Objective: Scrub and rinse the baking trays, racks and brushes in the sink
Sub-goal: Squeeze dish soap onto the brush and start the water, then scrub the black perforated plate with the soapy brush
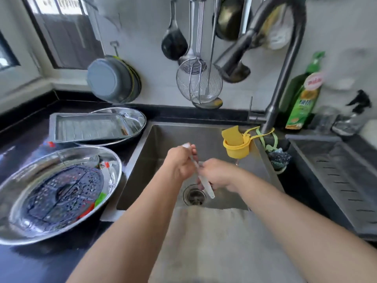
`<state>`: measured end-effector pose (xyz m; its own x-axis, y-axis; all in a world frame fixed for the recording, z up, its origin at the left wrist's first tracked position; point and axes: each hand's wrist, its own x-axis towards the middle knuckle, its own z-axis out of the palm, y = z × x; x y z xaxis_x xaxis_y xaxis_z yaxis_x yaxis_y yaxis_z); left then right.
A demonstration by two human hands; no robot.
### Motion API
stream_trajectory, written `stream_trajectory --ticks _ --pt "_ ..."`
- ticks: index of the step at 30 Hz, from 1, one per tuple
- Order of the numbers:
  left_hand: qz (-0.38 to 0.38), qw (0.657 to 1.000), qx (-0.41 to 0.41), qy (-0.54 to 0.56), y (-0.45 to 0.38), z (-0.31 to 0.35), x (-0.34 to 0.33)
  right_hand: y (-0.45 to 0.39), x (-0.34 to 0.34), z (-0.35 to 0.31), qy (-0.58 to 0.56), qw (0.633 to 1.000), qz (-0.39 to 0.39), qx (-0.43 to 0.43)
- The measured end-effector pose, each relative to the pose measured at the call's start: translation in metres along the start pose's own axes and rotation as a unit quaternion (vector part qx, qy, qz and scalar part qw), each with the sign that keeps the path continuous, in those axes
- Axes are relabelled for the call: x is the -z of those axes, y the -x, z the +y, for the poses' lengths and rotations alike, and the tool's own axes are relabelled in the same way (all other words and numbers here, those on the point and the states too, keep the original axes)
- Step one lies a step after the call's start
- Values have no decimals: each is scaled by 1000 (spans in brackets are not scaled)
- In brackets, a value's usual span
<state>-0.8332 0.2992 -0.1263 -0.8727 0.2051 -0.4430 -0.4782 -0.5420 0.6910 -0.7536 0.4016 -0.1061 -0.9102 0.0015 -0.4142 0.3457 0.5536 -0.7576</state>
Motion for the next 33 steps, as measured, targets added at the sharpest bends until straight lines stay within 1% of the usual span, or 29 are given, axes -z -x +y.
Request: stream_trajectory --ticks 3,6,7,9,11,12,13,14,16,17,18,19,20,22,23,24,25,27,28,30,32,33 --pt "13 999 11 29 7 6 6 15 -7 -8 -20 999 31 5" --pt "76 997 -8 -7 3 5 14 26 -12 -14 2 1000 20 -5" --pt "75 996 -14 -45 3 4 14 26 -12 -15 16 1000 24 -12" --pt "47 982 -16 -180 2 3 11 22 -7 -10 33 997 58 -25" --pt "27 946 -37 -321 4 7 13 16 3 -5 74 990 116 -29" --pt "13 910 -56 -411 3 7 20 14 8 -2 115 984 132 -34" --pt "4 856 -53 -514 2 6 27 12 12 3 168 975 137 -50" --pt "-7 774 -34 -632 5 5 36 14 14 5 219 963 136 -72" --pt "-7 636 -9 -772 17 -1 48 16 9 11 285 946 126 -86" --pt "-27 602 -9 -798 22 -1 51 15 6 11 293 944 131 -82" --pt "-39 594 -20 -803 27 1 51 17 3 9 288 944 147 -72" --pt "-40 599 -45 -798 32 3 49 17 2 5 284 944 155 -63" --pt "-39 591 -63 -803 35 7 46 17 0 0 273 947 156 -61" --pt "-37 560 -87 -823 50 19 39 15 -2 -12 232 957 163 -54" --pt "-42 569 -106 -814 59 27 35 13 -4 -18 193 965 171 -49" --pt "-53 595 -124 -792 69 37 32 12 -7 -26 137 974 175 -41" --pt "-62 631 -156 -757 79 50 28 12 -10 -35 80 980 179 -24" --pt "-41 691 -223 -687 100 81 26 17 -19 -57 -9 983 185 5" --pt "-23 708 -249 -660 110 98 31 22 -25 -69 -41 983 179 13" --pt "12 722 -278 -634 125 132 53 27 -39 -91 -99 984 150 17" --pt "64 721 -268 -635 132 161 93 31 -57 -112 -145 982 123 18" --pt "92 715 -254 -645 133 173 117 31 -67 -120 -157 981 114 18"
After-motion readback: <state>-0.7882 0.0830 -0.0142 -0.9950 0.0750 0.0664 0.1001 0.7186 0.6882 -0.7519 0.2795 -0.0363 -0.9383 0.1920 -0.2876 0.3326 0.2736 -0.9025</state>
